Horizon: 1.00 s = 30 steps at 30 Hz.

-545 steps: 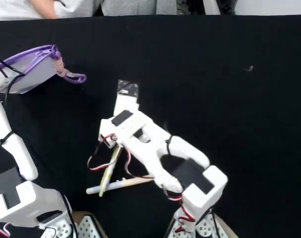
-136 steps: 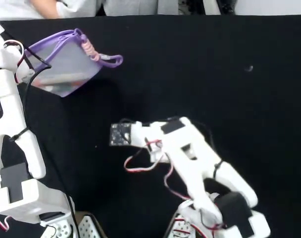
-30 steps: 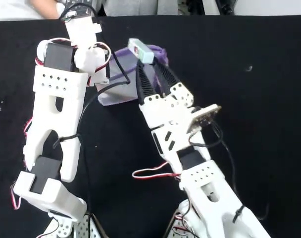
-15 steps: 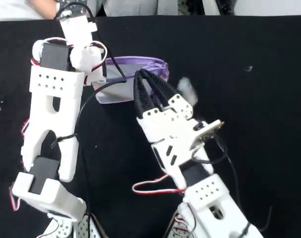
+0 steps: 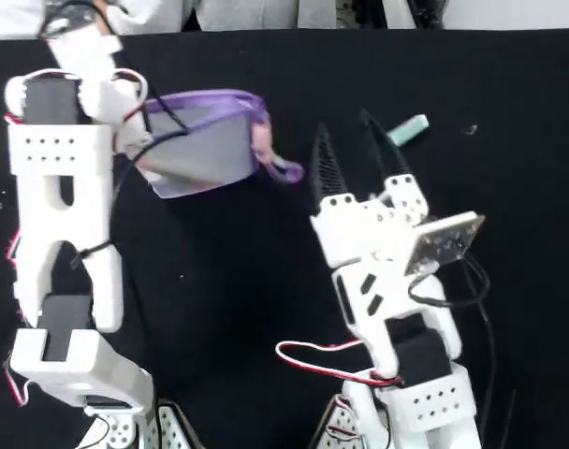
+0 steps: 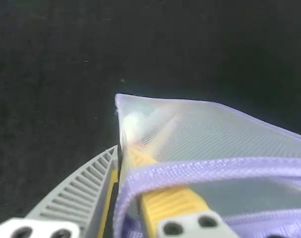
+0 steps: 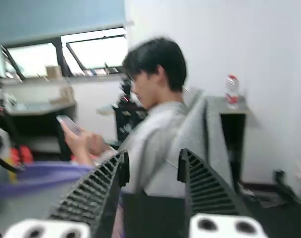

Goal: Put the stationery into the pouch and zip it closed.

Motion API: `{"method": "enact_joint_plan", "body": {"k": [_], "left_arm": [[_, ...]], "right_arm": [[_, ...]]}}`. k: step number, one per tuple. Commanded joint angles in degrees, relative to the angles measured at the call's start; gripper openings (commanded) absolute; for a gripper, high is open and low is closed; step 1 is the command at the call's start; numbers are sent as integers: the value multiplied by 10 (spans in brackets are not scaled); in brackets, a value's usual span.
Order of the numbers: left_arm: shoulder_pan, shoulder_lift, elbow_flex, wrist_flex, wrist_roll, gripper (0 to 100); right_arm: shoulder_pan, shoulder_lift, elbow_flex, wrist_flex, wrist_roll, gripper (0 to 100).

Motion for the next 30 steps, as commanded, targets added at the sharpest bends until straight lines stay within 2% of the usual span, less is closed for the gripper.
{"method": "enact_joint_plan", "body": {"k": [1,6,10,14,17,22,30], "left_arm": [[-53,33,-34,-11,2,29],[-81,121,-36,-35,2,29],[-87,171,-39,-50,1,29],[-83,183,-39,-51,1,29],[-83,181,-39,-51,1,29],[-82,185,-39,-51,1,29],[-52,185,-34,-50,1,29]], "right_arm": [[44,-7,-34,50,55,174],[104,65,-25,38,40,174],[163,205,-57,-26,-27,174],[215,411,-184,-28,-106,174],[241,582,-330,25,-149,174],[250,828,-614,172,-200,174],[251,1121,-1019,404,-284,174]]}}
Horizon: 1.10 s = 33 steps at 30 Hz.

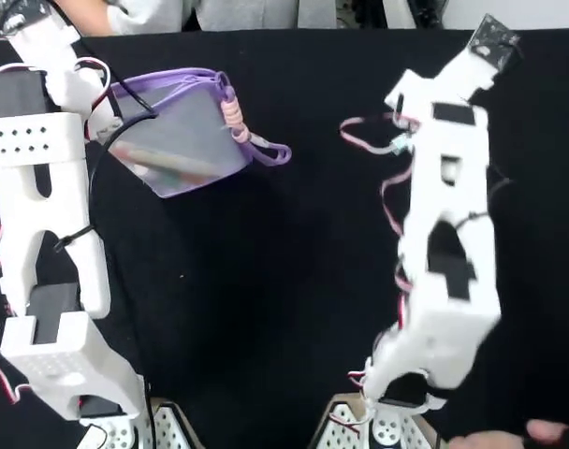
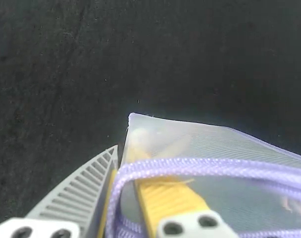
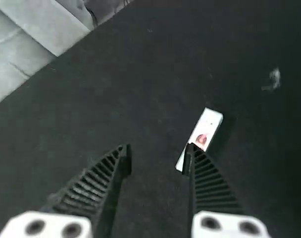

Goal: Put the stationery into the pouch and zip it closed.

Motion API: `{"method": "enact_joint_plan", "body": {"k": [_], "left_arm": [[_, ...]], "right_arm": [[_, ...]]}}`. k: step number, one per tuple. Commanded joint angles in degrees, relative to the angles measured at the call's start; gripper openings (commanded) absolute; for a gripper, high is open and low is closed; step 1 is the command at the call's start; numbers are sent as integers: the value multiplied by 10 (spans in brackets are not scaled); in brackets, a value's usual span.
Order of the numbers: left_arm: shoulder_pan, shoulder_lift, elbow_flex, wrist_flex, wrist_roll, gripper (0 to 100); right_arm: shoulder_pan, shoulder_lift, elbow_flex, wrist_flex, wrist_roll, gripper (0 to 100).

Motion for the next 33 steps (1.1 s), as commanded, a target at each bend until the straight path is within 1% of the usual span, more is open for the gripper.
{"method": "enact_joint_plan", "body": {"k": [1,6,10,14,17,21,27,29,32,33], "left_arm": [[18,49,7,-12,-3,29],[35,50,7,-13,-3,29],[34,50,7,-13,-3,29],[31,50,7,-13,-3,29],[32,50,7,-13,-3,29],[31,50,7,-12,-3,29],[30,50,8,-9,-3,29],[30,50,8,-9,-3,29],[30,50,23,-12,-3,29],[30,50,27,-13,-3,29]], "right_arm": [[12,97,-221,101,-32,174],[21,241,-439,209,-54,174],[31,349,-581,249,-55,174],[36,436,-672,273,-56,173],[36,480,-704,283,-57,173],[32,517,-705,280,-57,173],[25,534,-704,287,-55,172],[25,538,-704,293,-55,137],[28,537,-705,302,-55,7],[28,534,-708,311,-55,15]]}}
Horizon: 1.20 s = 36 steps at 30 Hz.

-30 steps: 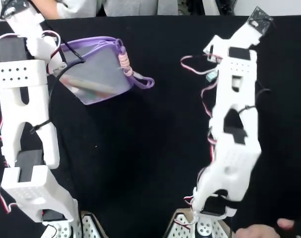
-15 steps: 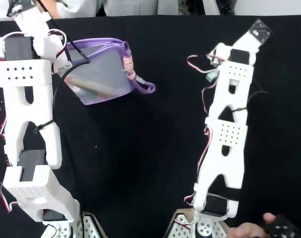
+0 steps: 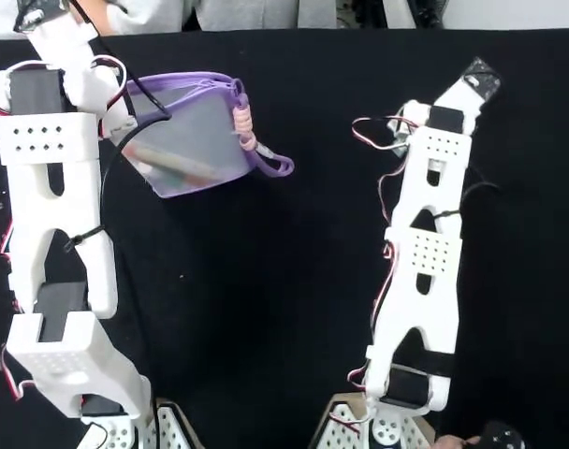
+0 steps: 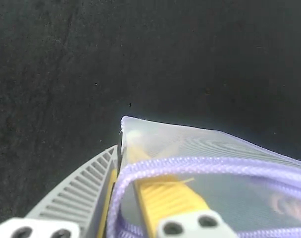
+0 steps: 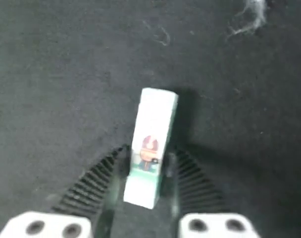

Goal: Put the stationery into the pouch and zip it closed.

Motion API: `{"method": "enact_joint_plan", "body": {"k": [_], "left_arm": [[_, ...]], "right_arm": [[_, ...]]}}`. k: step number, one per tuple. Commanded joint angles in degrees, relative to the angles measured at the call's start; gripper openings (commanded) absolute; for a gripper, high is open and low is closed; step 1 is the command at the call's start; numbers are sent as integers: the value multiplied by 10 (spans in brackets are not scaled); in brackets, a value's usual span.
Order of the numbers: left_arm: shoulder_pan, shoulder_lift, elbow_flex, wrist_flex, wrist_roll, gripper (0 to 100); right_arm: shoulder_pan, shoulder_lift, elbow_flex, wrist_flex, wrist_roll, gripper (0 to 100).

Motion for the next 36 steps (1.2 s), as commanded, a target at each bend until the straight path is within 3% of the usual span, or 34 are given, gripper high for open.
{"method": "enact_joint_plan", "body": {"k": [1,7,22,36], "left_arm": [[2,49,29,-3,-3,29],[8,43,27,-1,-3,29],[80,42,-27,51,-3,29],[85,42,-27,51,-3,29]], "right_arm": [[-4,-7,-27,24,-6,28],[-7,-38,-97,76,3,11],[-69,-312,-94,133,168,11],[-149,-509,-90,229,192,11]]}}
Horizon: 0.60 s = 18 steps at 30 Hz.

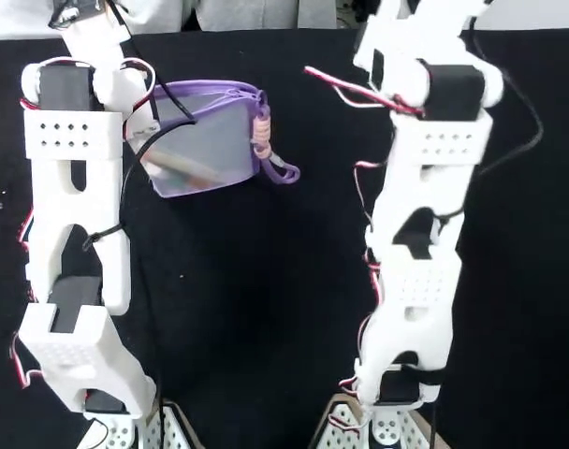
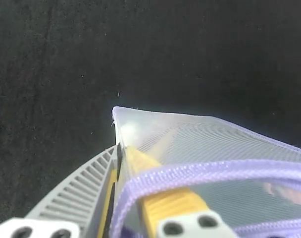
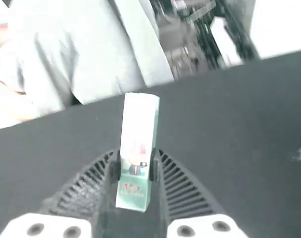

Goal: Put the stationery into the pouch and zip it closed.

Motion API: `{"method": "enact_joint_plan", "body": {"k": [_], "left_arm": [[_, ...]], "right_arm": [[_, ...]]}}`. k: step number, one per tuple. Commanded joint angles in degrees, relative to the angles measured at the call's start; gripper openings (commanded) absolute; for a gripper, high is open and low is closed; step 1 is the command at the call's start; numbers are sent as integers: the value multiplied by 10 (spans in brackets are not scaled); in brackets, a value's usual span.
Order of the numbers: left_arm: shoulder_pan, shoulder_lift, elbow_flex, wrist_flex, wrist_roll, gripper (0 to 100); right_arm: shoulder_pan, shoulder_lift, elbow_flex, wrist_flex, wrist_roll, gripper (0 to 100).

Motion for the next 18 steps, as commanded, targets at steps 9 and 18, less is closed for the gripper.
{"method": "enact_joint_plan", "body": {"k": [9,18], "left_arm": [[19,36,7,9,-1,29],[22,36,7,9,0,29]], "right_arm": [[-11,-223,65,19,73,11],[-13,-372,234,17,76,11]]}}
